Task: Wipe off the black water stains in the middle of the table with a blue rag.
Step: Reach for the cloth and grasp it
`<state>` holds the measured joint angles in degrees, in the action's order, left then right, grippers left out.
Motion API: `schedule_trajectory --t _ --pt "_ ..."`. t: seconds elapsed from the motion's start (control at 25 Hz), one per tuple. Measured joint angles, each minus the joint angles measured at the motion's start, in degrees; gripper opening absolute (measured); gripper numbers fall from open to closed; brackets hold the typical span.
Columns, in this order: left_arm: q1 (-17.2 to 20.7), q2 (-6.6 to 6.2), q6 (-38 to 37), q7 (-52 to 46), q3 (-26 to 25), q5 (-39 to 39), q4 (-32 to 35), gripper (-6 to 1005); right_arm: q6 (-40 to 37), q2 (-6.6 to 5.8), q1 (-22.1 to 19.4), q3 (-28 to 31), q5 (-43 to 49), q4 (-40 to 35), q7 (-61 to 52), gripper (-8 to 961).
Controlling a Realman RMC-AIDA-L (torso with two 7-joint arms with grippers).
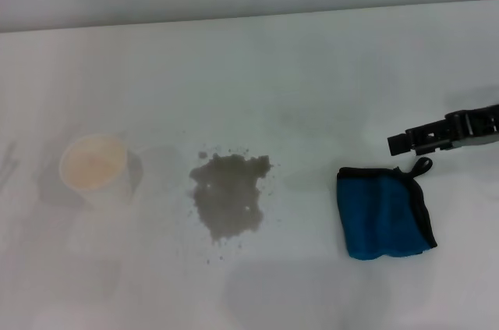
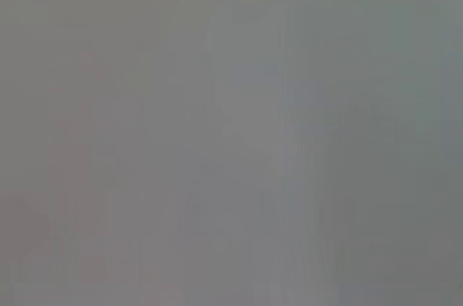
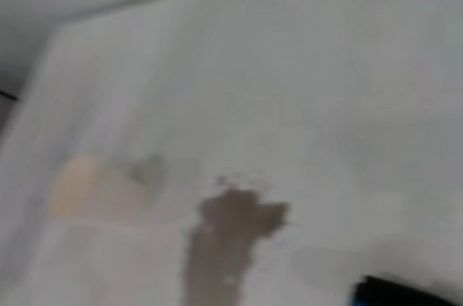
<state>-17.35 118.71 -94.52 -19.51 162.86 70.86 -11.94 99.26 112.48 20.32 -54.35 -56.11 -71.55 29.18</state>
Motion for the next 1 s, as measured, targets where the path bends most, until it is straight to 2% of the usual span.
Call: schedule_trajectory --t 0.12,0.2,0.44,0.64,0.84,1.0 --pt "-0.01 0.04 0.04 0.06 -0.25 0.19 0.10 895 0.21 1.97 1.98 -0.63 8.59 -4.81 -2.97 749" --pt "-0.02 0.08 0.21 0.19 -0.63 0.34 0.12 895 -0.06 2.82 2.76 -3.56 13.83 -8.07 -5.41 749" --pt "-0.38 -0.03 0.72 0.41 -0.89 0.76 -0.09 895 -5.50 2.77 2.82 -19.05 20.92 -15.10 -16.89 748" --pt "-1.02 -0.13 1.24 0.52 -0.88 1.49 -0.21 895 -6.54 2.92 3.33 -31.78 28.67 -19.69 -27.64 749" --pt "-1.86 -0.15 2.16 0.79 -0.87 1.68 -0.29 894 -6.05 2.98 4.09 -40.48 30.74 -21.43 -36.56 748" --pt "-2.29 -0.15 2.90 1.64 -0.88 2.13 -0.16 893 -6.09 3.11 4.62 -45.07 31.59 -21.92 -41.53 748"
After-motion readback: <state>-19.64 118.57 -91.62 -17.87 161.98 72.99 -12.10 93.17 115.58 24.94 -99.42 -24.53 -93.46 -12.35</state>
